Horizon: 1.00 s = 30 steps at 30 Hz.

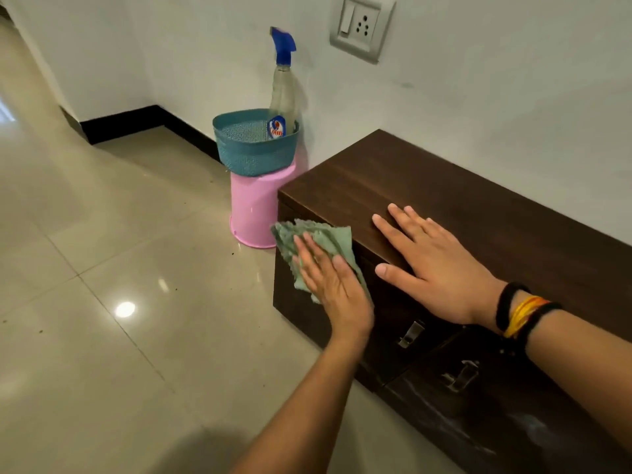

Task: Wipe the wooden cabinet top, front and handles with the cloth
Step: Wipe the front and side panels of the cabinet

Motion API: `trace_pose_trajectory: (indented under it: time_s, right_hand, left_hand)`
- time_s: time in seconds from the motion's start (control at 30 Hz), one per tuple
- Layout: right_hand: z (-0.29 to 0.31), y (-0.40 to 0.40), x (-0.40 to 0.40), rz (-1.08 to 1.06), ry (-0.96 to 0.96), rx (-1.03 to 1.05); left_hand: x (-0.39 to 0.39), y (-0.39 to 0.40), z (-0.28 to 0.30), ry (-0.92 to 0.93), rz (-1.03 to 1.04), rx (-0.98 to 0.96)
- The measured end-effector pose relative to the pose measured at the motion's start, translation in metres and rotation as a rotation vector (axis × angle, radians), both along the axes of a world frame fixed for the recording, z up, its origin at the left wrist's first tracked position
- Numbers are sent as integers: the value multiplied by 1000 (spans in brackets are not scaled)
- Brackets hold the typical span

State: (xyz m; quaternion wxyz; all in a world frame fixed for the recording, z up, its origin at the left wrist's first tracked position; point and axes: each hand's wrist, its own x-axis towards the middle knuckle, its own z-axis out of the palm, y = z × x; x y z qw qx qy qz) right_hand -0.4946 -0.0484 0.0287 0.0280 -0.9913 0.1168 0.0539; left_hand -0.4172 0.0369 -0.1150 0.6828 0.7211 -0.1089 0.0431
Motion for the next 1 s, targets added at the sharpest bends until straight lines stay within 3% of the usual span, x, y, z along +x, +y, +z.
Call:
trace_pose_trajectory:
  time_s: [0.07,0.13,0.2,0.3,0.37,0.4,0.43,0.5,0.57,0.6,0.7,0.77,0.8,0.87,0.93,1.0]
  right_hand:
    - [0,1,6,-5,-8,-37]
    - [-5,4,7,-2,13,-64]
    - [-6,4,2,-18,26,-52]
    - [-1,7,1,-14,41,-22]
    - [0,7,9,-10,15,-20]
    - [-1,8,11,-5,14,-25]
    - [-3,8,11,2,22,-32]
    - [-5,7,8,0,33,-33]
    - [-1,8,4,-6,37,-7]
    - [1,8,4,-3,27,8]
    - [6,4,8,-12,-28,41]
    - [3,5,8,-7,-10,28]
    - [1,6,8,-6,-4,21]
    - [-3,5,7,-3,-2,15]
    - [-5,5,6,-2,14,11]
    - [-3,4,5,1,26,7]
  left_hand:
    - [53,0,15,56,102,7]
    - [76,6,-4,338,229,-117]
    - [43,9,-8,520,179,-190]
    - [-1,1,21,271,132,-77]
    - [30,-2,20,41,139,-28]
    - [50,-1,6,51,150,-32]
    - [60,1,-16,183,178,-102]
    - [42,8,-45,616,222,-203]
    - [-7,5,-39,745,128,-111]
    - [-27,0,-32,684,90,-77]
    - [-17,-10,-16,187,96,14]
    - [17,-5,-31,80,111,94]
    - [32,-3,-47,153,155,58]
    - [38,0,-82,492,235,-120]
    - [2,2,-99,793,163,-166]
    - [-48,-5,-91,725,29,-95]
